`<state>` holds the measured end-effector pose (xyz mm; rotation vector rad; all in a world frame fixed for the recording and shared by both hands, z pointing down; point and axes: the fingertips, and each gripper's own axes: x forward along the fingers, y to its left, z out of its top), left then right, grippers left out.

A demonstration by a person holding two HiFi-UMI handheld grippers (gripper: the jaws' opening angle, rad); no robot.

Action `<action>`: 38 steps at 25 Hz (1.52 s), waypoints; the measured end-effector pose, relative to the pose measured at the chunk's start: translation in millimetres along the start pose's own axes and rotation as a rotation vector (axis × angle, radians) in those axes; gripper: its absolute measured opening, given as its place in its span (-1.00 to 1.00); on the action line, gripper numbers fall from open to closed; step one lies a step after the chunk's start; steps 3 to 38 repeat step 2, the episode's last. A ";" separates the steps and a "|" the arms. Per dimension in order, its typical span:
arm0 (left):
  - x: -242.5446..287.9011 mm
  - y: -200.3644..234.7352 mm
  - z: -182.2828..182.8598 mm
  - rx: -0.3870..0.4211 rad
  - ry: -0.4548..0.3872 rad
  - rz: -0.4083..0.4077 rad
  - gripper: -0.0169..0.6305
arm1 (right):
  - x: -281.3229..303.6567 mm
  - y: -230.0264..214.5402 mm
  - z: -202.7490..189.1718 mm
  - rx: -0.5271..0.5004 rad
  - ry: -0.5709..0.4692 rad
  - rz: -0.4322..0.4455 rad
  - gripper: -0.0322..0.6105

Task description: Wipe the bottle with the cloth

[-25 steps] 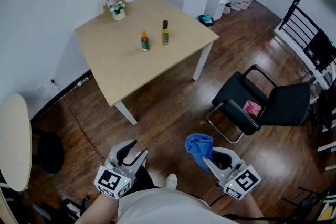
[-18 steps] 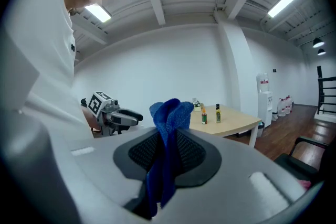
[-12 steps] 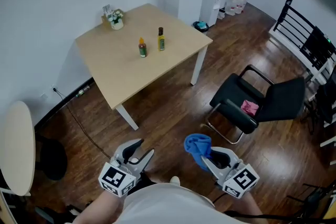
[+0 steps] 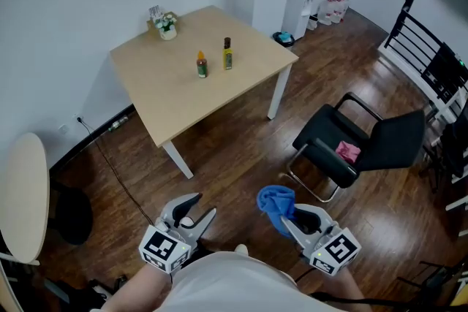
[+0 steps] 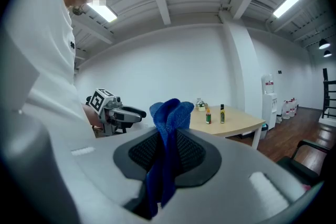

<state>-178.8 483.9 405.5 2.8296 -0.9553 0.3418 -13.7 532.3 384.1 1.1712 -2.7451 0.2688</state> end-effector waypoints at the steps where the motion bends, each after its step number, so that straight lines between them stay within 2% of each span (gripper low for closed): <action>1: -0.1 -2.3 0.0 0.010 0.003 0.001 -0.37 | -1.1 0.1 0.3 -0.002 -0.004 0.002 -0.65; 38: -0.2 -4.5 -0.1 0.019 0.007 0.002 -0.37 | -2.1 0.2 0.6 -0.004 -0.007 0.005 -0.65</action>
